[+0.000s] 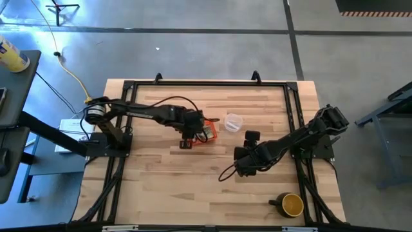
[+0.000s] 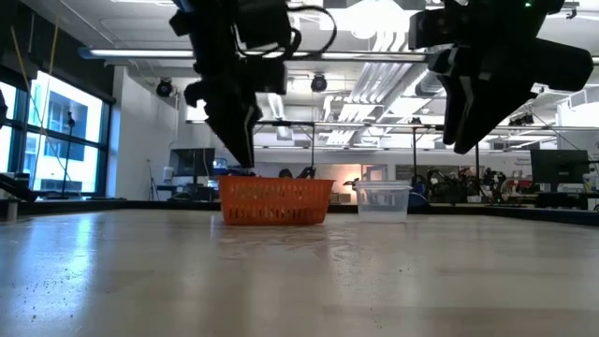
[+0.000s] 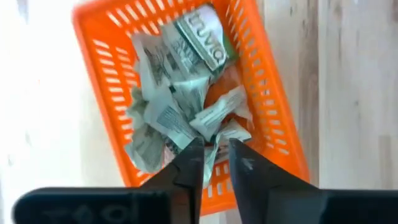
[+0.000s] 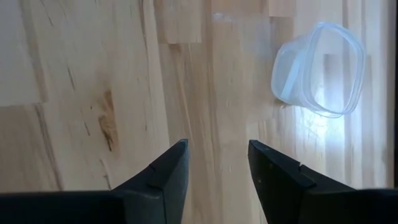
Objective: Pick and place Stevia / Truvia into bins
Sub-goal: Put the stevia packet into the basket, then return to home position
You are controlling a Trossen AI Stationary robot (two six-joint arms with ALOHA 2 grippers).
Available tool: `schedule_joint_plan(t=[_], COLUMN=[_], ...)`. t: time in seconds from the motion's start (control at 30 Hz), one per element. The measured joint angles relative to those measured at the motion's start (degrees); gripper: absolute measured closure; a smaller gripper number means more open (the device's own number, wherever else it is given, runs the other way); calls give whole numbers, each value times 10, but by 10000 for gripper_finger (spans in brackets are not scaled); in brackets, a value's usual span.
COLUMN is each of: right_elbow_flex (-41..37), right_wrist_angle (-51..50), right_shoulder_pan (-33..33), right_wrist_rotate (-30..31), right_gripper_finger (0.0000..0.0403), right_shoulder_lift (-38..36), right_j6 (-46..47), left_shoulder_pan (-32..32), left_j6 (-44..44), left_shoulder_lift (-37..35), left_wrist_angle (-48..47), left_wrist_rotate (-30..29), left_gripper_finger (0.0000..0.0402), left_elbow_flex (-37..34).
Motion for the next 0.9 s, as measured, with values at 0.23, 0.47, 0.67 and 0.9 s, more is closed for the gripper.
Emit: schedule_joint_plan(t=[0.23, 0.47, 0.67, 0.9], right_elbow_flex=[0, 0, 0, 0], right_wrist_angle=[1, 61, 100, 129], right_shoulder_pan=[-9, -35, -110, -245], right_wrist_rotate=[5, -52, -62, -118], right_gripper_finger=[244, 245, 261, 269], right_shoulder_lift=[0, -8, -73, -194], right_j6=[-12, -28, -78, -92], left_shoulder_pan=[0, -22, -19, -9], left_j6=[-1, -42, -110, -179], left_shoulder_lift=[-11, -59, -163, -328], left_wrist_angle=[-38, -38, -24, 16], left_wrist_rotate=[-3, 99, 138, 121], left_gripper_finger=[248, 243, 256, 273], left_elbow_flex=[26, 58, 55, -34])
